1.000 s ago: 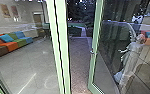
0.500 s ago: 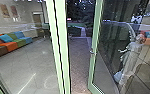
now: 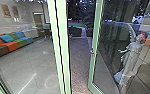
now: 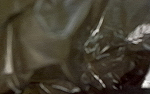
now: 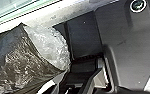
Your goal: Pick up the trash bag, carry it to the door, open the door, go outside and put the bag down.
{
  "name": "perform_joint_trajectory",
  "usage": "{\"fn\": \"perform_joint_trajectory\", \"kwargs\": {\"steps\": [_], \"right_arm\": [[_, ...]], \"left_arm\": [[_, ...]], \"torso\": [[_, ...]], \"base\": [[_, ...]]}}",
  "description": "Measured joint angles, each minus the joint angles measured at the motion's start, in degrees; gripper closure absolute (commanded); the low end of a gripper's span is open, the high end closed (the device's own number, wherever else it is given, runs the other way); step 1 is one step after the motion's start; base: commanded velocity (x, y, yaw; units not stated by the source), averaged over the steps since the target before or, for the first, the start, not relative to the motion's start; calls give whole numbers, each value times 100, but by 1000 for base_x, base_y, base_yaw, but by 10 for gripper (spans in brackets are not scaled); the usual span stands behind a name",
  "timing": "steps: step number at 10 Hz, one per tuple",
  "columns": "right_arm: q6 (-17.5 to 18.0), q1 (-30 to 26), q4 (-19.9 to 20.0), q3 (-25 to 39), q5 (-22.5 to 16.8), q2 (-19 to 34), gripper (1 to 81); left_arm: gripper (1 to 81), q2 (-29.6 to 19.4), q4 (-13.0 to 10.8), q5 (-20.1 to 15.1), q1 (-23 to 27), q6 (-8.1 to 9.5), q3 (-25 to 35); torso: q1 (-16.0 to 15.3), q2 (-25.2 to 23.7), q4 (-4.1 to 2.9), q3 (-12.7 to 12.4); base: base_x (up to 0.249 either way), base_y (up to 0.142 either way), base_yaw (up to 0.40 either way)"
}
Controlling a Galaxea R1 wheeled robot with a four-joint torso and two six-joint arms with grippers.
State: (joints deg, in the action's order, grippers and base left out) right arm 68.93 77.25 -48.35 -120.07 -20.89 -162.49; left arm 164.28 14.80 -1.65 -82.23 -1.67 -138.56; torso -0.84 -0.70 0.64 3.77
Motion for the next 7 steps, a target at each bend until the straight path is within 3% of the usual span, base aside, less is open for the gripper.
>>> {"fn": "perform_joint_trajectory", "kwargs": {"steps": [4, 7], "right_arm": [[-95, 23, 0, -286, 6, -168, 10], [-96, 26, 0, -334, 6, -184, 10]], "left_arm": [[811, 2, -9, 11, 1, 0, -4], [811, 2, -11, 13, 1, 0, -4]], "torso": [[0, 0, 0, 0], [0, 0, 0, 0]], "base": [[0, 0, 0], [0, -90, 0]]}}
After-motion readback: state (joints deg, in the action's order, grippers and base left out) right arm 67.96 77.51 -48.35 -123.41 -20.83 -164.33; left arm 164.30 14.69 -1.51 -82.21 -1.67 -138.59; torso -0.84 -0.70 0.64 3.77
